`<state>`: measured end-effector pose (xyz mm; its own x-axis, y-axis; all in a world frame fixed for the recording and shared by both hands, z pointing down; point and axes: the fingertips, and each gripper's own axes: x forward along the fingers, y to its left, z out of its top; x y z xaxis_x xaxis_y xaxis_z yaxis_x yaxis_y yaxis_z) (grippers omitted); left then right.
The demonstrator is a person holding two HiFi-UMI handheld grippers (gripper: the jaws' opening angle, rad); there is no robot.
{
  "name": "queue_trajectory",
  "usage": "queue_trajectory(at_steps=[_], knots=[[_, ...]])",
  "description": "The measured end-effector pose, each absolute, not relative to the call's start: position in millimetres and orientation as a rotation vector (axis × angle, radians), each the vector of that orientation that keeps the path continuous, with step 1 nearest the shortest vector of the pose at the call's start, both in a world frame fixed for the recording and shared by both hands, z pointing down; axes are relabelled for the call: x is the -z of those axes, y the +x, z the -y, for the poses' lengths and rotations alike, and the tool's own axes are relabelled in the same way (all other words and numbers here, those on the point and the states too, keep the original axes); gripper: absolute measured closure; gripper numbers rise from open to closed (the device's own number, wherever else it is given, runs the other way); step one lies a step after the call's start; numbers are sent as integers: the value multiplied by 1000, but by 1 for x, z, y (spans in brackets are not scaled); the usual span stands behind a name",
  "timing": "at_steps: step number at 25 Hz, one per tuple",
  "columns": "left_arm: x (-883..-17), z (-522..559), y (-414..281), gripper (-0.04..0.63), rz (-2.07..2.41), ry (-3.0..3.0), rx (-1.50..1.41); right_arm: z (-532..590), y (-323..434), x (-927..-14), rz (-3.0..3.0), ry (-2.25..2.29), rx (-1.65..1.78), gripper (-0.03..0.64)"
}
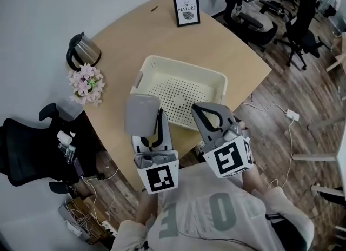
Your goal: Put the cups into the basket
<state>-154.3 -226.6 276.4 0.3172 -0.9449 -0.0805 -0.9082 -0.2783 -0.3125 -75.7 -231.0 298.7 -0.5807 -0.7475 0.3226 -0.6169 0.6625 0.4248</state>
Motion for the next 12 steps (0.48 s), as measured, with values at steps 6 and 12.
queue_trajectory(at_steps=[6, 12], knots=[[-280, 276, -131, 535, -1692, -2242, 281, 269, -52, -303, 2466, 1026, 395, 618], [-315, 316, -108, 537, -1593, -2354, 573, 298, -53, -301, 2526, 960, 390, 618]])
